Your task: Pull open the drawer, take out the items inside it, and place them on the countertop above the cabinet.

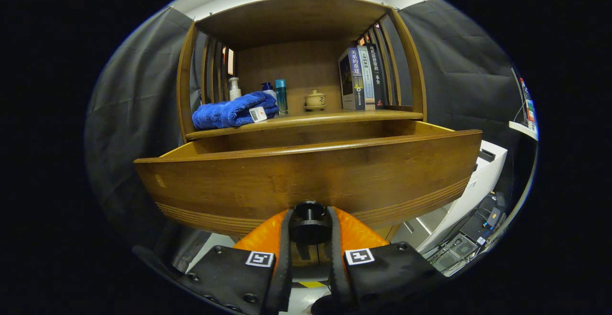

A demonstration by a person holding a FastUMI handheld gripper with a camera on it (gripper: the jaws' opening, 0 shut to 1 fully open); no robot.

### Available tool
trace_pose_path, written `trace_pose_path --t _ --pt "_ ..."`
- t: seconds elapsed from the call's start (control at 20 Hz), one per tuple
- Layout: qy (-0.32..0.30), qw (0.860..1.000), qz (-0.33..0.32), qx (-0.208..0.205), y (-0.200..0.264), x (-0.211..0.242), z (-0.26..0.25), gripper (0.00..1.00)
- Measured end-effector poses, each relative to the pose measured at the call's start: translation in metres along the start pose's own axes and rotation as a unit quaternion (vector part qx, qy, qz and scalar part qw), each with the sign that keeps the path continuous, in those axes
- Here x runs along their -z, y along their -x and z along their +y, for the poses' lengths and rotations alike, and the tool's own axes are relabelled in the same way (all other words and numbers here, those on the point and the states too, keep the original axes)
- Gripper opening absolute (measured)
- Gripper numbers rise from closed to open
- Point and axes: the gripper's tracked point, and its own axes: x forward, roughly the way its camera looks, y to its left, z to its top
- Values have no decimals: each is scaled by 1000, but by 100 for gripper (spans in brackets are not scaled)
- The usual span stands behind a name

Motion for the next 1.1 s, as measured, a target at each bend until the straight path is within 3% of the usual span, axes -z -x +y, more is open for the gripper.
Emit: trace_pose_path --t 0.1,0.25,0.7,0.85,1.0,1.1 --pt "-3 1000 5 -1 6 3 0 41" --pt "-4 1000 3 2 16 6 -1 32" --pt "-20 1000 11 3 39 15 0 32" --pt "-29 999 42 13 42 25 -7 66" --pt "-76 997 18 23 54 3 -17 99" --pt "-93 995 2 31 64 -15 -27 99"
